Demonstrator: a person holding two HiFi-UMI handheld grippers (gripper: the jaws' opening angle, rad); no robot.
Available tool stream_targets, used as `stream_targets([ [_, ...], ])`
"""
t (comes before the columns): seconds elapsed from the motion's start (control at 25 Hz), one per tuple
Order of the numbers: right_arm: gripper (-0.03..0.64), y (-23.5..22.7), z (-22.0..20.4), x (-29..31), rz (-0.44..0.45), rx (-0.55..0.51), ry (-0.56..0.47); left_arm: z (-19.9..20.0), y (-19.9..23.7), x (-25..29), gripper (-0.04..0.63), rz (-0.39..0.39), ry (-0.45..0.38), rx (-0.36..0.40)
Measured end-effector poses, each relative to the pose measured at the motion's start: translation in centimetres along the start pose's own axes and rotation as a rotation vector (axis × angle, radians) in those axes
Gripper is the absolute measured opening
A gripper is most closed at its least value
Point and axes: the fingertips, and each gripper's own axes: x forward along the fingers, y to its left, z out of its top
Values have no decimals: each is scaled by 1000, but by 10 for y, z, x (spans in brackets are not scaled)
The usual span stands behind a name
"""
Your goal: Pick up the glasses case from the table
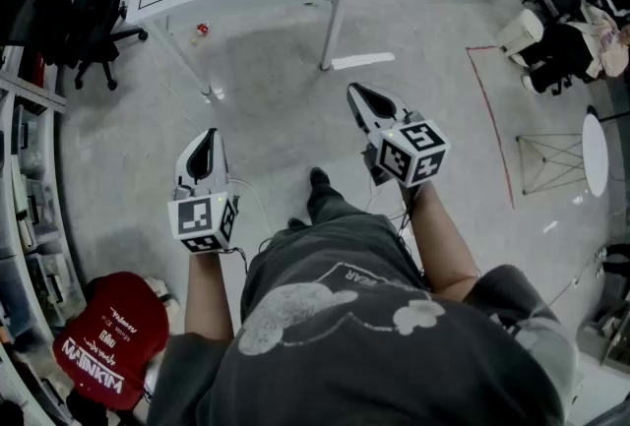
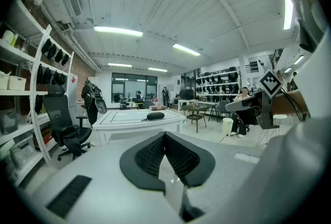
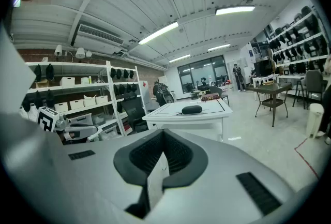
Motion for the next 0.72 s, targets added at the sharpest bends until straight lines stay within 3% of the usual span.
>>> stream_targets([
  [0.44, -2, 13, -5, -9, 8, -1, -2, -5, -5, -17, 3, -4, -13, -1],
  [0.72, -2, -2, -13, 0, -34, 13, 17, -8, -2, -15, 3, -6, -19, -15],
])
